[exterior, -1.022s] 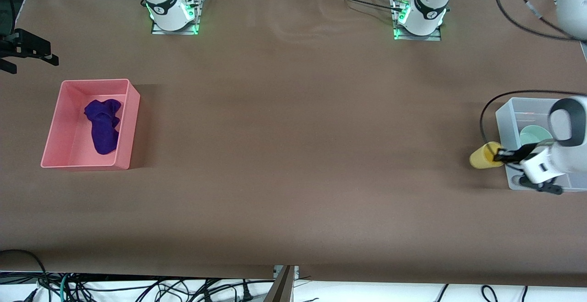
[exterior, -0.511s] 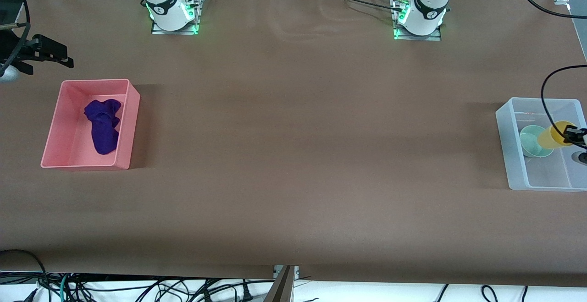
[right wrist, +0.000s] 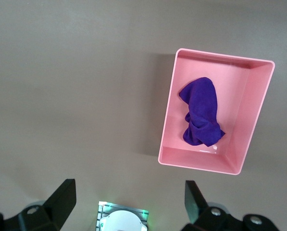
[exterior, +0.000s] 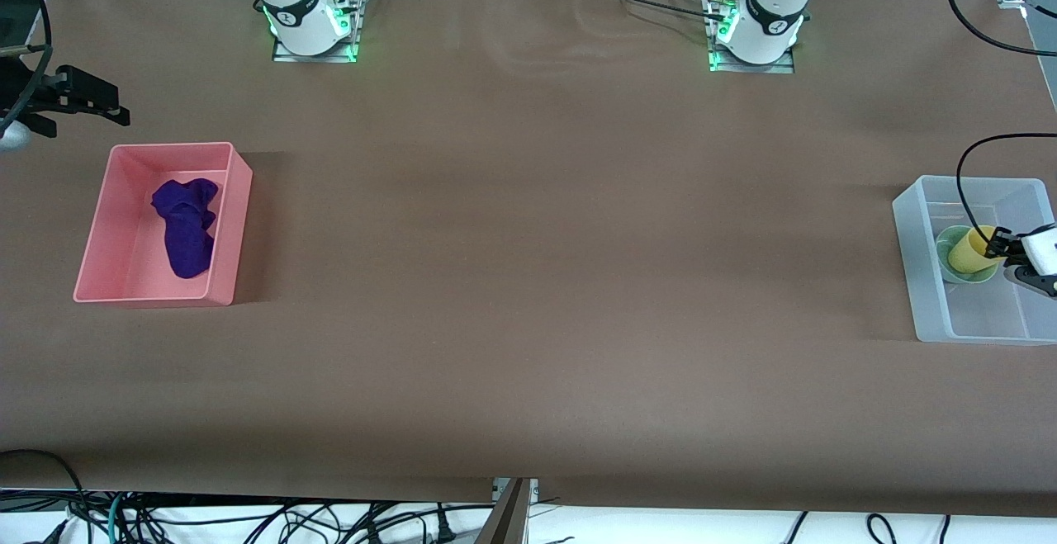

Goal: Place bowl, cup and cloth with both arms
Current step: 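Open the left gripper to release the yellow cup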

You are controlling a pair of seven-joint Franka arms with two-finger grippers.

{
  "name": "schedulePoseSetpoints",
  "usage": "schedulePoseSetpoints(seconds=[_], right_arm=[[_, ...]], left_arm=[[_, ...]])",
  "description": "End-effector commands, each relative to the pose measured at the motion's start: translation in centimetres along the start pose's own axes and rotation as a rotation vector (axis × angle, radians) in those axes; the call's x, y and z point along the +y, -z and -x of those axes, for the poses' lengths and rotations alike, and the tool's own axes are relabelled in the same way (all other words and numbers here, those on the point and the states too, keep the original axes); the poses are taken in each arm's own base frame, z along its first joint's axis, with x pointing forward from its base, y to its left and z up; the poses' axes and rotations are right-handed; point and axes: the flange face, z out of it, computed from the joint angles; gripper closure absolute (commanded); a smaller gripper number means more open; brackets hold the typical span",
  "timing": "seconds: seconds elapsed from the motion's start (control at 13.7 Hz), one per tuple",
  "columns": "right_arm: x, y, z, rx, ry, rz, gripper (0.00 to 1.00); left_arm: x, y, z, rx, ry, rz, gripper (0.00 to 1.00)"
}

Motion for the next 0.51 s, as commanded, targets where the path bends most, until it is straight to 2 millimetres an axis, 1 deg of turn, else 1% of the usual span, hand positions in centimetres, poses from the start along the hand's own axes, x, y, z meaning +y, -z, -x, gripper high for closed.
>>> schedulePoseSetpoints(seconds=[0.0, 0.15, 0.22, 0.36, 0.44], right_arm=[[-0.3, 0.4, -0.2, 0.008, -0.006, 0.011, 0.0], [-0.4, 0.4, -0.2, 0.007, -0.003, 0.013, 0.0], [-0.4, 0.4, -0.2, 0.007, -0.003, 0.013, 0.0], [-0.4, 0.4, -0.2, 0.007, -0.003, 0.013, 0.0], [-0.4, 0.4, -0.2, 0.007, -0.003, 0.013, 0.0]], left_arm=[[2.2, 7.1, -0.8, 0.038, -0.01, 0.004, 0.0], [4.2, 11.2, -1.4, 0.093, 0.002, 0.046, 0.0], [5.2, 13.6, -2.2, 0.139, 0.013, 0.059, 0.0], [8.1, 16.9, -4.8, 0.152, 0.071, 0.12, 0.0], [10.3, 18.1, -6.5, 0.128, 0.117, 0.152, 0.0]])
